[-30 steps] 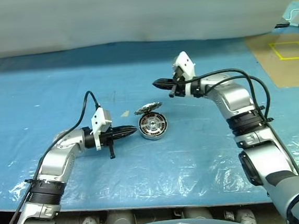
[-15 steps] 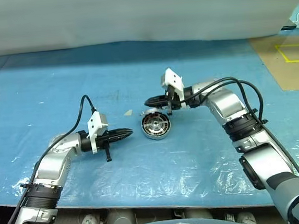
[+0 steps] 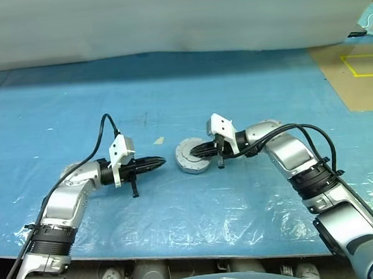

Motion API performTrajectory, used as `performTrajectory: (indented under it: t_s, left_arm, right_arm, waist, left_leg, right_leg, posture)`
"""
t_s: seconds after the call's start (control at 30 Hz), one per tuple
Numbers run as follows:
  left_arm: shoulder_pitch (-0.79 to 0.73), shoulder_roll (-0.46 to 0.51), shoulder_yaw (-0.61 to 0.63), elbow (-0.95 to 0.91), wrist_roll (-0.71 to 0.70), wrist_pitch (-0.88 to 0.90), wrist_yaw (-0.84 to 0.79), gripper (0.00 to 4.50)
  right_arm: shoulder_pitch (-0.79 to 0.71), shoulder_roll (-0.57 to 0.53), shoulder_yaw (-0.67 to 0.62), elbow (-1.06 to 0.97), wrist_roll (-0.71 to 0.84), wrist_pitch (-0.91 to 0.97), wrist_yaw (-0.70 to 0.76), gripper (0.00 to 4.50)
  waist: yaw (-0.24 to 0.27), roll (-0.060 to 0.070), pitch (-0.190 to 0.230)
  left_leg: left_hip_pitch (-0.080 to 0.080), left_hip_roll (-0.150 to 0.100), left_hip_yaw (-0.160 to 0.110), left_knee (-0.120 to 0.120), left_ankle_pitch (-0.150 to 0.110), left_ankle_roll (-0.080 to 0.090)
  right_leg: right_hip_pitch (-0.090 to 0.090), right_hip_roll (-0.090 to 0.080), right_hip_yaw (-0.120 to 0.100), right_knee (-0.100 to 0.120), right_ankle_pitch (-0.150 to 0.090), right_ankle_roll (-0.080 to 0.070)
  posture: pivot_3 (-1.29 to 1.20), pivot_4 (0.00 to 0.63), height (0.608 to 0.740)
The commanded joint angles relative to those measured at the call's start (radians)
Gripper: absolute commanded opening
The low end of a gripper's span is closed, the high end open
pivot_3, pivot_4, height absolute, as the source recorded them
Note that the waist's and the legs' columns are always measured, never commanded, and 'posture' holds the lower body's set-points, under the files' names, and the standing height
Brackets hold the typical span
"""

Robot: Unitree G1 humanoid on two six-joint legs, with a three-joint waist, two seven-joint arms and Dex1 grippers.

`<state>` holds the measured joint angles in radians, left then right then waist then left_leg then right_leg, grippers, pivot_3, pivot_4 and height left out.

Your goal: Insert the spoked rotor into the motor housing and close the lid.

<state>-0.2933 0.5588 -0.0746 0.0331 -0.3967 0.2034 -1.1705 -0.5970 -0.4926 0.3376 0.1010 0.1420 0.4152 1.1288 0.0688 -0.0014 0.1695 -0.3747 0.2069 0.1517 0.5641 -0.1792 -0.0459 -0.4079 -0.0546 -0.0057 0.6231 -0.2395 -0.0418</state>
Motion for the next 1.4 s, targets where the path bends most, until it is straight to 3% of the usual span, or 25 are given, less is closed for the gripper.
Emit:
performTrajectory:
  t_s: [0.03, 0.23, 0.47, 0.6, 0.93, 1.4]
  left_arm:
    - [-0.008, 0.003, 0.002, -0.027, -0.004, -0.004, -0.005, 0.00]
    - [-0.003, 0.003, 0.001, -0.034, -0.006, -0.001, -0.006, 0.00]
    - [0.002, -0.006, 0.002, -0.035, -0.007, -0.008, -0.003, 0.00]
    - [-0.002, -0.014, 0.005, -0.025, -0.004, -0.016, 0.001, 0.00]
    - [-0.005, -0.011, 0.010, -0.021, -0.003, -0.018, 0.001, 0.00]
    - [0.033, 0.012, 0.046, -0.011, -0.026, -0.004, -0.009, 0.00]
  right_arm:
    - [0.054, -0.031, 0.029, -0.019, -0.052, -0.040, -0.018, 0.05]
    - [0.068, -0.016, -0.069, -0.127, 0.081, 0.067, -0.022, 0.05]
    - [0.035, 0.012, -0.181, -0.243, 0.156, 0.134, -0.126, 0.05]
    - [0.047, -0.002, -0.164, -0.225, 0.111, 0.108, -0.165, 0.87]
    - [0.062, 0.009, -0.092, -0.175, 0.054, 0.064, -0.173, 4.25]
    - [0.067, 0.015, 0.004, -0.110, -0.015, -0.033, -0.137, 4.25]
  waist:
    - [0.001, 0.000, 0.000]
    - [0.001, 0.000, 0.000]
    - [0.000, 0.000, 0.000]
    - [0.001, 0.000, 0.000]
    - [0.000, 0.000, 0.000]
    - [0.000, 0.000, 0.000]
  left_leg:
    - [0.001, 0.000, 0.000, 0.000, 0.000, 0.000]
    - [0.003, 0.000, 0.000, 0.000, 0.000, 0.000]
    - [0.003, 0.000, 0.000, -0.001, 0.000, 0.000]
    - [0.002, 0.000, 0.000, -0.001, 0.000, 0.000]
    - [0.002, -0.001, 0.000, -0.001, 0.000, 0.000]
    - [0.002, 0.000, 0.001, -0.001, 0.000, 0.000]
  right_leg:
    - [0.001, 0.000, 0.000, 0.000, 0.000, 0.000]
    - [0.003, 0.000, 0.001, 0.000, 0.000, 0.000]
    - [0.002, 0.000, 0.002, 0.000, 0.000, 0.000]
    - [0.002, 0.000, 0.001, -0.001, 0.000, 0.000]
    - [0.001, 0.000, 0.002, -0.001, 0.000, 0.000]
    - [0.001, 0.000, 0.002, -0.001, 0.000, 0.000]
  posture:
    - [0.00, 0.150, 0.740]
    - [0.00, 0.150, 0.740]
    - [0.00, 0.150, 0.740]
    - [0.00, 0.150, 0.740]
    - [0.00, 0.150, 0.740]
    - [0.00, 0.150, 0.740]
